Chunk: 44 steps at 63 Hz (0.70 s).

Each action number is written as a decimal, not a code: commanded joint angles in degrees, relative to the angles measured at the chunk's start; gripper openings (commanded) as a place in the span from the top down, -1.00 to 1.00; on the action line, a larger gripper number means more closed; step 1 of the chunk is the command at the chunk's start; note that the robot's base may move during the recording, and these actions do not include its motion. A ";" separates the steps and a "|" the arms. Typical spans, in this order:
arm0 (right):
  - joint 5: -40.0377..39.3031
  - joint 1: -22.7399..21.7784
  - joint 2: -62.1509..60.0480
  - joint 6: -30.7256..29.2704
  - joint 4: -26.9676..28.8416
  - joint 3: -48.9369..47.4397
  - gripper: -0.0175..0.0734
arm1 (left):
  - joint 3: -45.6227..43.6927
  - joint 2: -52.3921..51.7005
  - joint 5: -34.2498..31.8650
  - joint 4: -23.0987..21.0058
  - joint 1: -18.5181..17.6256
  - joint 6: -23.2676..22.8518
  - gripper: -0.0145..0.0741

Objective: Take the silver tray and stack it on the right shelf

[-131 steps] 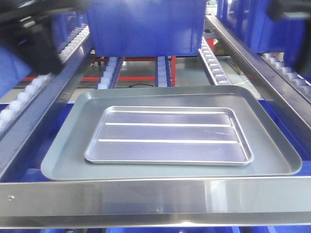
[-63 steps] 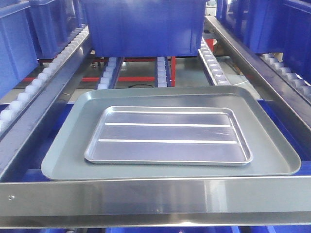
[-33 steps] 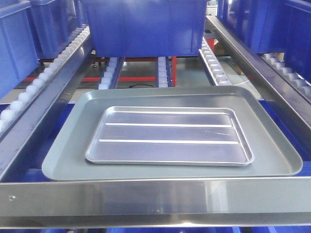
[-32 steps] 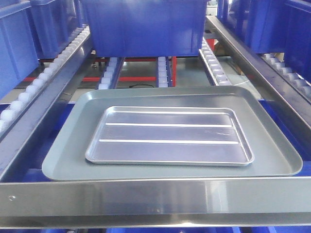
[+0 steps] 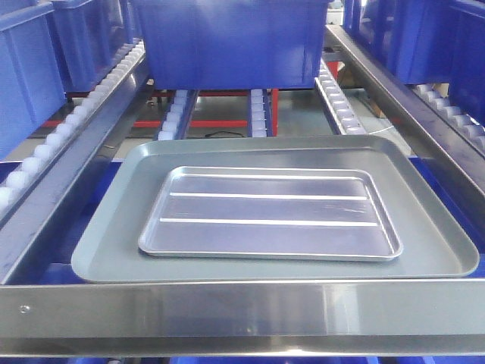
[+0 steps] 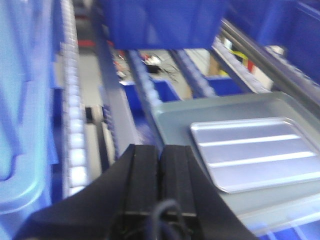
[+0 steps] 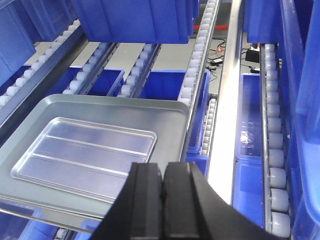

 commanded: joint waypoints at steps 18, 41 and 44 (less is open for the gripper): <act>-5.16 -0.06 0.69 -0.49 -1.24 -1.58 0.49 | 18.50 -4.29 -28.68 -2.93 15.43 0.86 0.89; -5.16 -0.06 0.69 -0.49 -1.24 -1.58 0.49 | 19.41 -5.49 -27.56 -4.45 18.03 0.86 0.89; -5.16 -0.06 0.69 -0.49 -1.24 -1.58 0.49 | 19.41 -5.49 -27.56 -4.45 18.03 0.86 0.89</act>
